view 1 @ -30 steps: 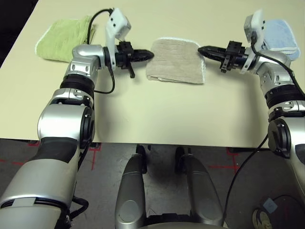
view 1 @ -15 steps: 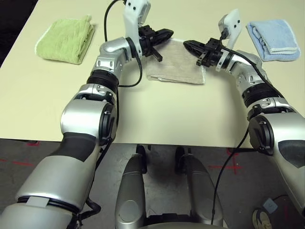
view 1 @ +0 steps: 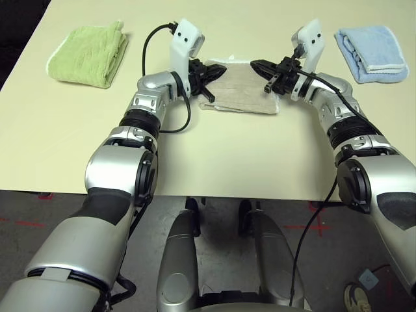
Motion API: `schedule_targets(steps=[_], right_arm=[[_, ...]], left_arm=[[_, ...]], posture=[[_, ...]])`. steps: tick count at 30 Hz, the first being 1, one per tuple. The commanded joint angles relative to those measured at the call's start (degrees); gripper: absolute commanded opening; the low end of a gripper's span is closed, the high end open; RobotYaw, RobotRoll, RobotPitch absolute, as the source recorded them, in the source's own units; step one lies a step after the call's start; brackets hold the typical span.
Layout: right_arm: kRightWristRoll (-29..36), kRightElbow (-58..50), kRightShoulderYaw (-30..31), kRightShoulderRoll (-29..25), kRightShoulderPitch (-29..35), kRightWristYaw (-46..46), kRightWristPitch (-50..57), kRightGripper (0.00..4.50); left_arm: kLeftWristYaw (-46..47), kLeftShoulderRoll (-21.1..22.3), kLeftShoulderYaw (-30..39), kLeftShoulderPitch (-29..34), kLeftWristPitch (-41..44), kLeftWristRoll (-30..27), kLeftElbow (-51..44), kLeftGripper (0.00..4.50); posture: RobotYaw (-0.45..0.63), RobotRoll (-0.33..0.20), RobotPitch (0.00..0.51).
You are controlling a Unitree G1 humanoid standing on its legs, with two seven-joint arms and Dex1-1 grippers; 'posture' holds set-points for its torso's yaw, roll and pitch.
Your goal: Fold the towel and set it aside.
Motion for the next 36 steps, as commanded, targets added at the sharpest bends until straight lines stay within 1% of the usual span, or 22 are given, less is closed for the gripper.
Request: schedule_targets(steps=[1,6,9,10,13,15,17,20,23,26,29,32,34,36], right_arm=[[-1.4,2.1,0.7,0.0,2.8,-1.5,0.1,0.0],[-1.5,2.5,0.6,-0.1,4.1,-2.3,-0.5,0.0],[-1.0,2.1,0.1,-1.2,3.5,-2.0,-1.2,0.0],[-0.5,1.8,-0.4,-1.6,3.0,-1.3,-1.5,0.0],[4.5,-0.2,-3.9,-2.2,1.6,5.0,-1.9,0.0],[9.3,-3.5,-6.5,-3.6,1.0,12.6,0.5,0.0],[11.4,-6.9,-7.1,-5.7,1.4,18.2,2.0,0.0],[13.2,-10.9,-7.0,-9.1,2.6,23.5,4.7,0.0],[13.8,-13.6,-6.1,-12.2,4.6,28.3,7.0,0.0],[12.6,-14.5,-4.5,-14.8,6.6,31.7,6.2,0.0],[11.3,-14.1,-3.2,-16.5,7.8,33.4,5.1,0.0],[8.1,-11.8,-0.4,-18.9,9.2,34.6,6.5,0.71],[7.9,-11.2,0.0,-19.3,9.2,34.8,8.2,1.35],[8.0,-11.2,0.4,-19.8,9.0,35.8,12.1,2.08]], left_arm=[[1.6,0.6,-1.0,1.6,0.0,2.0,1.8,0.05],[2.7,1.0,-0.9,2.3,-0.4,2.4,2.0,0.05],[1.2,1.6,-0.4,1.9,-0.7,1.9,1.8,0.05],[0.3,1.8,-0.2,1.7,-0.9,1.6,1.6,0.05],[-3.2,2.6,1.6,0.6,-1.5,-0.5,1.0,0.05],[-9.8,3.5,3.5,-0.7,-2.6,-3.3,-0.3,0.05],[-16.6,4.9,5.1,-1.9,-3.4,-5.7,-1.7,0.05],[-25.6,7.4,6.0,-2.7,-2.6,-7.9,-4.0,0.05],[-32.7,10.0,5.4,-2.0,-1.9,-8.9,-6.7,0.05],[-39.5,12.6,4.3,0.2,-0.7,-9.5,-10.4,0.05],[-42.7,14.6,2.7,2.8,-0.7,-9.0,-13.4,0.05],[-43.5,16.7,1.1,7.3,-3.0,-7.8,-15.8,0.62],[-43.9,17.2,0.7,8.2,-3.2,-8.2,-16.7,1.26],[-44.8,17.8,0.2,8.6,-4.8,-8.4,-17.0,2.01]], posture=[[-0.04,0.0,0.368],[-0.05,0.0,0.368],[-0.05,0.0,0.367],[-0.05,0.0,0.359],[-0.04,0.0,0.355],[-0.03,0.0,0.349],[-0.02,0.0,0.344],[0.0,0.0,0.34],[0.01,0.0,0.34],[0.02,0.0,0.339],[0.02,0.0,0.339],[0.03,0.0,0.334],[0.03,0.0,0.333],[0.03,0.0,0.333]])
